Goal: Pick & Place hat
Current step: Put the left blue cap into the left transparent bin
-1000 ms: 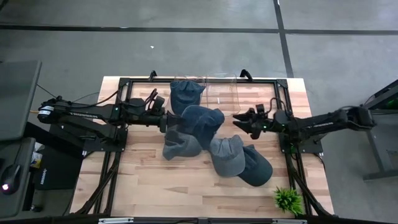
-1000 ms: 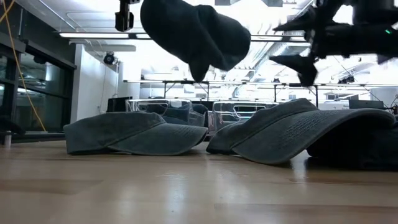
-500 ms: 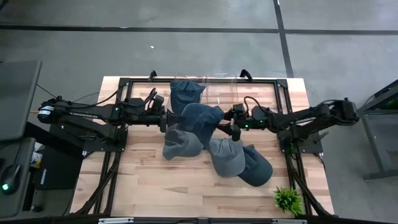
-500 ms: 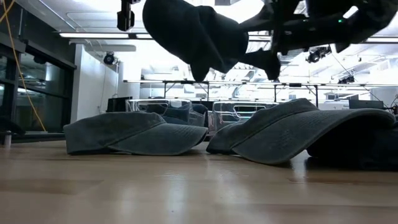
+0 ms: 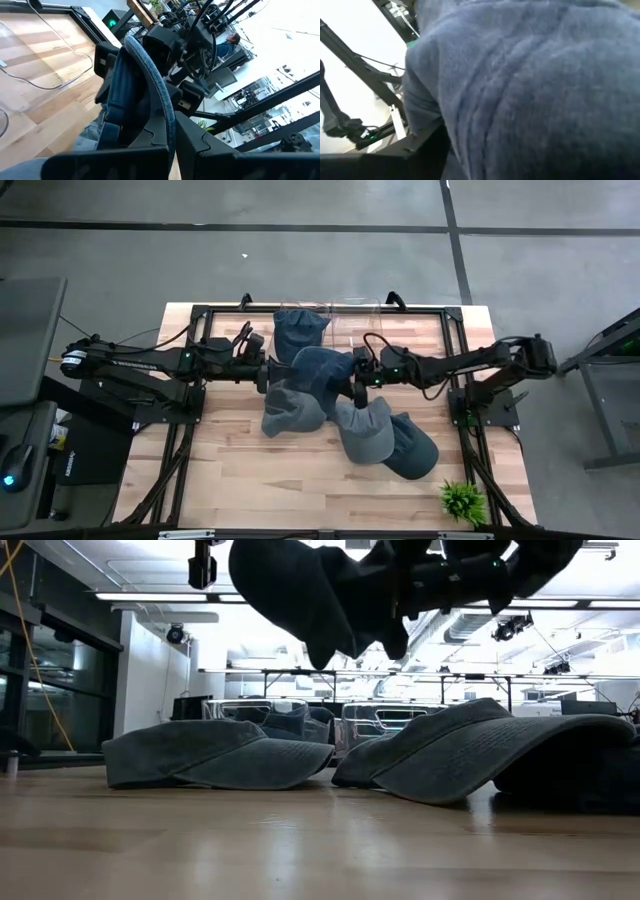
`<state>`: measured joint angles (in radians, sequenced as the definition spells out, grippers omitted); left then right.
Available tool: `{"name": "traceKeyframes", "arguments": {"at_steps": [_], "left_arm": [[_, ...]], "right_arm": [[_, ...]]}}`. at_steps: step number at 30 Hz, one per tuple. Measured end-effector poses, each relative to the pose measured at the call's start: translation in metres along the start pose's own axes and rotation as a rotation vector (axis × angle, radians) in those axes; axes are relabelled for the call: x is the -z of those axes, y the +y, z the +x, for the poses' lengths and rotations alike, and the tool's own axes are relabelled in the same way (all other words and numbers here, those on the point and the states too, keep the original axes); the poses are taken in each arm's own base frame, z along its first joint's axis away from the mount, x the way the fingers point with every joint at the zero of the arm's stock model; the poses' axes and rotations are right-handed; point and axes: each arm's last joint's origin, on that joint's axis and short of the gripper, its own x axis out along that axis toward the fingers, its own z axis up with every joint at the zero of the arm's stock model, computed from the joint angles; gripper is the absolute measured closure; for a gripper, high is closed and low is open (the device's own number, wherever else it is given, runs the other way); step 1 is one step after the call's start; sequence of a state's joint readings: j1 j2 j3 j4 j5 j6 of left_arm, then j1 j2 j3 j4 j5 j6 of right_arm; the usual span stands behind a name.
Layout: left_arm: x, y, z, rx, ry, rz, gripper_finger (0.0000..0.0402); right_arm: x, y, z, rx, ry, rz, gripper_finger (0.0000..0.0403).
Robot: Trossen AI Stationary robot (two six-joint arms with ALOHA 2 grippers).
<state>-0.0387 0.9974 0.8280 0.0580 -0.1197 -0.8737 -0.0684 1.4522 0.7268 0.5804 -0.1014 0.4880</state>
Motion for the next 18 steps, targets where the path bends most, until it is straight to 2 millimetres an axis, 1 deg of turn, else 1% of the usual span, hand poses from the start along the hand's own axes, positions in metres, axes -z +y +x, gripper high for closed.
{"name": "traceKeyframes", "arguments": {"at_steps": [3, 5, 8, 10, 11, 12, 18], "left_arm": [[0.0, 0.0, 0.0, 0.0, 0.007, 0.006, 0.0402], [0.001, 0.0, 0.0, -0.002, 0.009, 0.007, 0.0402], [0.001, 0.0, 0.0, 0.005, 0.02, 0.007, 0.0402], [0.002, 0.001, 0.0, 0.001, 0.03, 0.008, 0.0402], [0.002, 0.001, 0.0, -0.003, 0.034, 0.008, 0.0402], [0.003, 0.002, 0.0, -0.01, 0.039, 0.009, 0.0402], [0.005, 0.004, 0.0, -0.032, 0.06, 0.033, 0.0401]], "right_arm": [[-0.003, 0.001, -0.003, -0.021, 0.013, 0.002, 0.0174], [-0.005, 0.001, -0.006, -0.03, 0.02, 0.003, 0.0217], [-0.007, 0.001, -0.01, -0.039, 0.048, 0.011, 0.0295], [-0.007, -0.001, -0.012, -0.038, 0.079, 0.025, 0.0356], [-0.007, -0.001, -0.014, -0.04, 0.098, 0.027, 0.0378], [-0.007, -0.001, -0.015, -0.042, 0.112, 0.025, 0.0389], [-0.006, 0.0, -0.02, -0.031, 0.156, 0.051, 0.0398]]}}
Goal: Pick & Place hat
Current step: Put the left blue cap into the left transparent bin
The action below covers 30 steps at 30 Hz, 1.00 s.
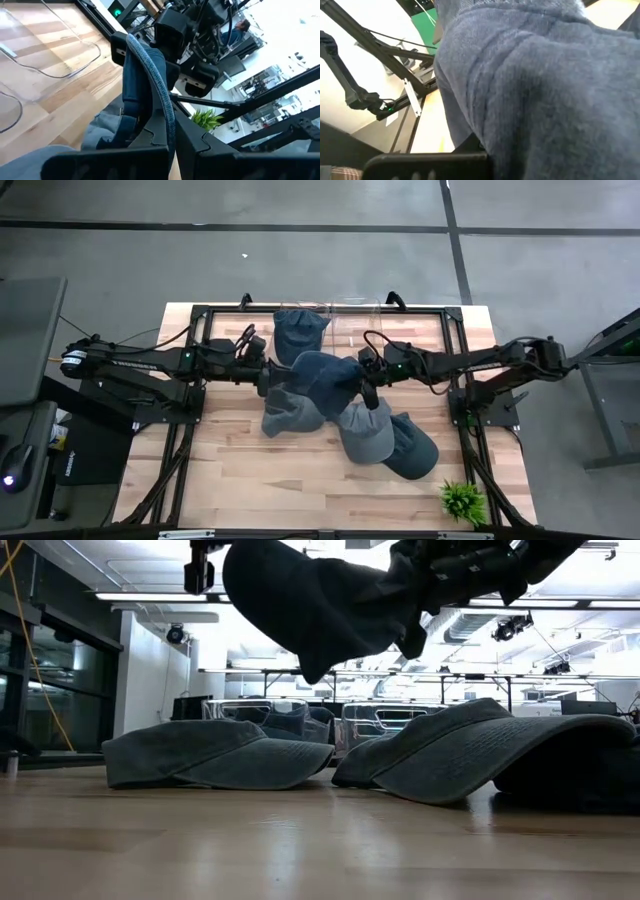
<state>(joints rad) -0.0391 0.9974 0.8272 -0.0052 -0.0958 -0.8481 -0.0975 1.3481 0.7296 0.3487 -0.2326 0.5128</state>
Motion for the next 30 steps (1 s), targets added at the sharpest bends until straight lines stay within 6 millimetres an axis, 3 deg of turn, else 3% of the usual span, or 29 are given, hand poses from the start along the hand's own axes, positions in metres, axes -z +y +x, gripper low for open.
{"name": "traceKeyframes", "arguments": {"at_steps": [4, 8, 19, 24, 30], "left_arm": [[0.0, 0.0, 0.0, -0.003, -0.004, 0.014, 0.0396], [0.0, 0.0, 0.0, 0.01, 0.006, 0.08, 0.0362], [-0.003, -0.003, -0.008, 0.007, -0.006, 0.209, 0.017], [-0.012, -0.007, -0.02, -0.065, -0.018, 0.243, 0.0125], [-0.018, -0.015, -0.027, -0.079, 0.05, 0.244, 0.0119]], "right_arm": [[0.0, 0.0, 0.0, 0.0, -0.002, 0.005, 0.04], [-0.001, 0.001, 0.0, -0.005, 0.002, 0.008, 0.0401], [0.0, 0.003, 0.0, -0.066, 0.104, 0.061, 0.0402], [-0.022, 0.016, -0.002, -0.005, 0.241, -0.01, 0.0402], [-0.065, 0.038, -0.022, 0.049, 0.378, -0.136, 0.0403]]}}
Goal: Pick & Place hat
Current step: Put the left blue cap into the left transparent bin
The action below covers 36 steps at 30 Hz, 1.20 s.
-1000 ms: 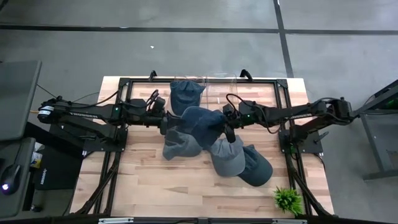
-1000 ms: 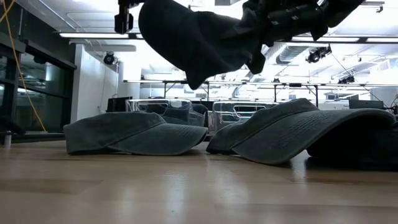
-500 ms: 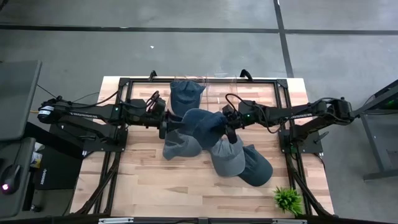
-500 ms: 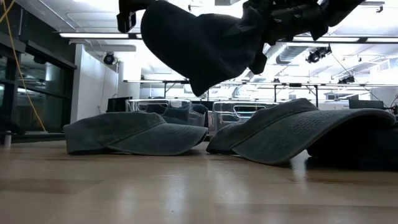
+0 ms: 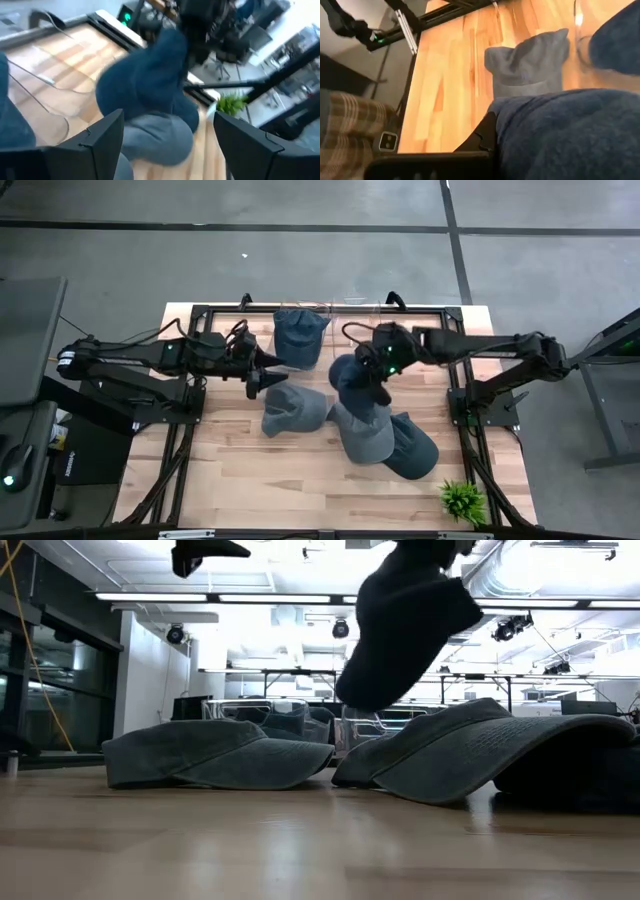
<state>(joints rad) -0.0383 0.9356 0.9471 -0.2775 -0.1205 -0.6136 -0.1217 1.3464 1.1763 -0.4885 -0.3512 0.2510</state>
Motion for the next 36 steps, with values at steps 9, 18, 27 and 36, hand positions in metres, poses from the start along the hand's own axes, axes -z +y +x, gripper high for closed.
{"name": "traceKeyframes", "arguments": {"at_steps": [9, 18, 27, 36], "left_arm": [[0.003, -0.007, 0.018, 0.117, 0.143, 0.066, 0.0119], [0.012, -0.006, 0.03, 0.173, 0.242, 0.109, 0.0119], [0.016, -0.006, 0.033, 0.223, 0.301, 0.161, 0.0119], [0.029, -0.002, 0.052, 0.248, 0.398, 0.239, 0.0119]], "right_arm": [[-0.038, 0.026, -0.036, -0.125, 0.065, -0.098, 0.0403], [-0.045, 0.056, 0.007, -0.214, 0.34, -0.157, 0.0403], [-0.054, 0.089, 0.05, -0.192, 0.451, -0.306, 0.0403], [-0.057, 0.103, 0.057, -0.18, 0.457, -0.356, 0.0403]]}}
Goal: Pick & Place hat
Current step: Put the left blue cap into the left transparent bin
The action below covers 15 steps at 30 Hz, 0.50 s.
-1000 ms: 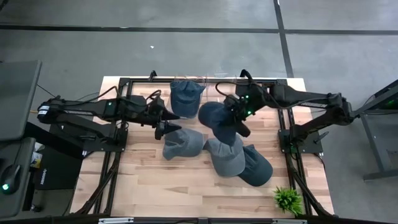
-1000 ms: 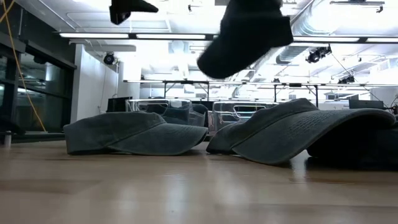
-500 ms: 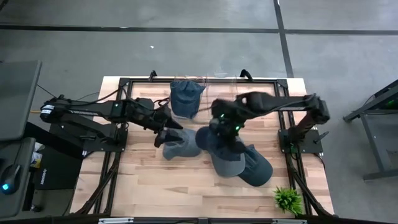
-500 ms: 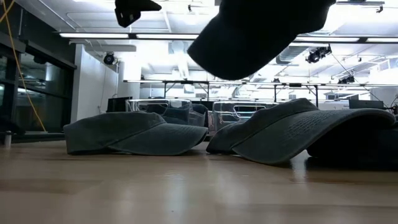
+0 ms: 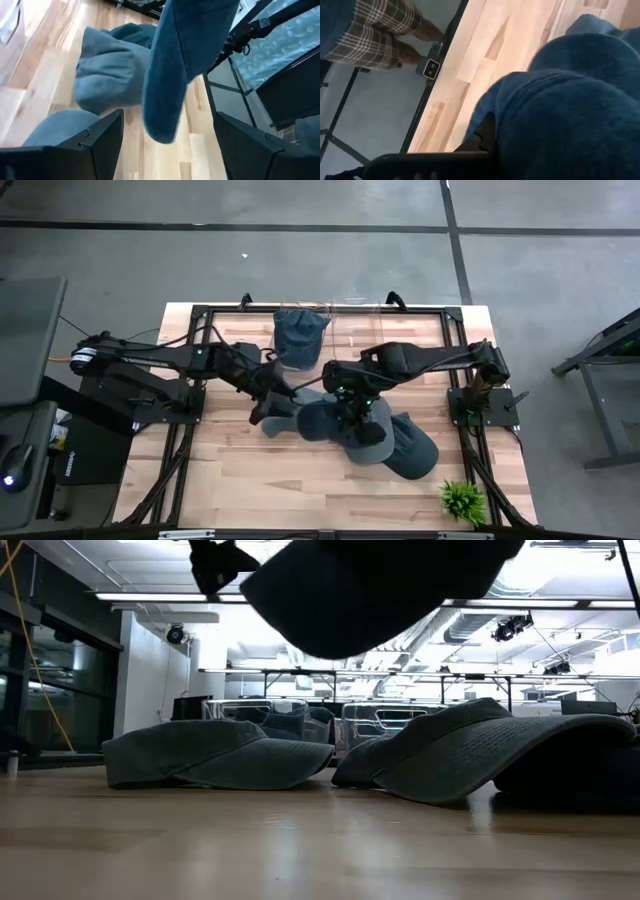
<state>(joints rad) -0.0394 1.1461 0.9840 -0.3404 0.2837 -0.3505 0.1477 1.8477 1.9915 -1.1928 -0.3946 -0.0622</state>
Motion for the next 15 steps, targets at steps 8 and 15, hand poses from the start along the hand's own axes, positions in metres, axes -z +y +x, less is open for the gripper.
{"name": "traceKeyframes", "arguments": {"at_steps": [8, 15], "left_arm": [[0.004, 0.009, 0.024, -0.022, 0.05, 0.082, 0.0119], [0.001, 0.014, 0.041, -0.013, 0.021, 0.138, 0.0119]], "right_arm": [[0.0, 0.006, 0.003, -0.001, 0.007, 0.005, 0.0403], [-0.001, 0.012, 0.005, -0.007, 0.006, -0.003, 0.0403]]}}
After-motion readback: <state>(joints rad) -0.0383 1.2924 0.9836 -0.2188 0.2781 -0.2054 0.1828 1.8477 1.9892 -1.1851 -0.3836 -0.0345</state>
